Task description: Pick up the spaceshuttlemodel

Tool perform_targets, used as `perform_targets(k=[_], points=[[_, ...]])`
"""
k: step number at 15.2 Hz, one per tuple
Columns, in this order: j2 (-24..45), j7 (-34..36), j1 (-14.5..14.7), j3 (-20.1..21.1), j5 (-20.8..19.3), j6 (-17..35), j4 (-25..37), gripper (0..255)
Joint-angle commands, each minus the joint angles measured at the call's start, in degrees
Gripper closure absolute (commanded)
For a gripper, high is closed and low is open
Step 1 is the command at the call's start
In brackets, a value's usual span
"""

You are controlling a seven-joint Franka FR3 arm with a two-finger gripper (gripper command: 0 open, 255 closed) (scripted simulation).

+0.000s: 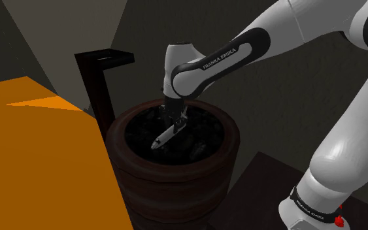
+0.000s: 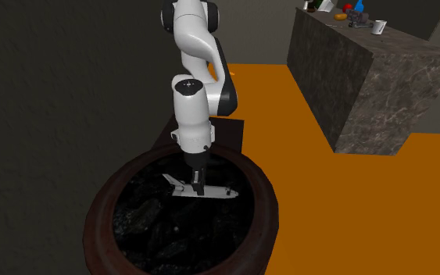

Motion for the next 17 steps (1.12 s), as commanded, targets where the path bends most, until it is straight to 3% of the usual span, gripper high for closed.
perform_targets(k=[1,17], points=[[-0.4,-0.2,0.0,0.0,0.2,-0.8,0.4,255],[-4.9,-1.5,-0.2,-0.8,2.3,-11.7,7.2,255]])
